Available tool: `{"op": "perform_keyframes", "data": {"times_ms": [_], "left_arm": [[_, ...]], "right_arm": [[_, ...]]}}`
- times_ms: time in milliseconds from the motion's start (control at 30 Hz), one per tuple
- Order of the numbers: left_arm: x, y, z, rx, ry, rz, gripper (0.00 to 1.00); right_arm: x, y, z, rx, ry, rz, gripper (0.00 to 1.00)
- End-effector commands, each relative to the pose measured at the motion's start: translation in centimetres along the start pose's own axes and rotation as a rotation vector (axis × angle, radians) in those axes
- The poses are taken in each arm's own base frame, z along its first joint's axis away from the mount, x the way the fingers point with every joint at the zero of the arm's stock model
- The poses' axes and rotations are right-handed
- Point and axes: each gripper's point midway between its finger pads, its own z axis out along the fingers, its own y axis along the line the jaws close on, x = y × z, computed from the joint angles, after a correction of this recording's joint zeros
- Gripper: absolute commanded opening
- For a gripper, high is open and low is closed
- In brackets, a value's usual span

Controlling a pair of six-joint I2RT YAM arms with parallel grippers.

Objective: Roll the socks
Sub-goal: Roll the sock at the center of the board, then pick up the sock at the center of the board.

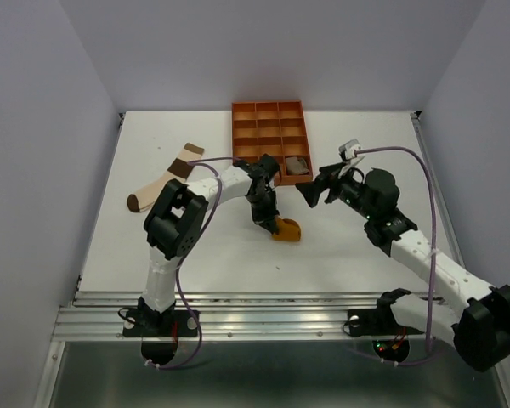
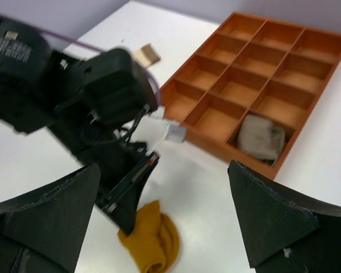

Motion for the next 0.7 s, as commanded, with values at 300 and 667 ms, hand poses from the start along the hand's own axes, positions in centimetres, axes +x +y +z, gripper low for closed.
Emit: {"op": "perform_keyframes", "data": {"times_ms": [300,667], "left_arm": [[5.2,4.9,-1.2,-0.132,0.211,-0.068,0.00],[5.0,7.1,-2.9,-0.187,0.239,-0.089,0.00]], "right_arm": [[11.2,12.4,-5.0,-0.259,0.384,-0.051,1.00],[16.6,16.9,-7.2,-0.426,0.557,-0.217,1.00]]}}
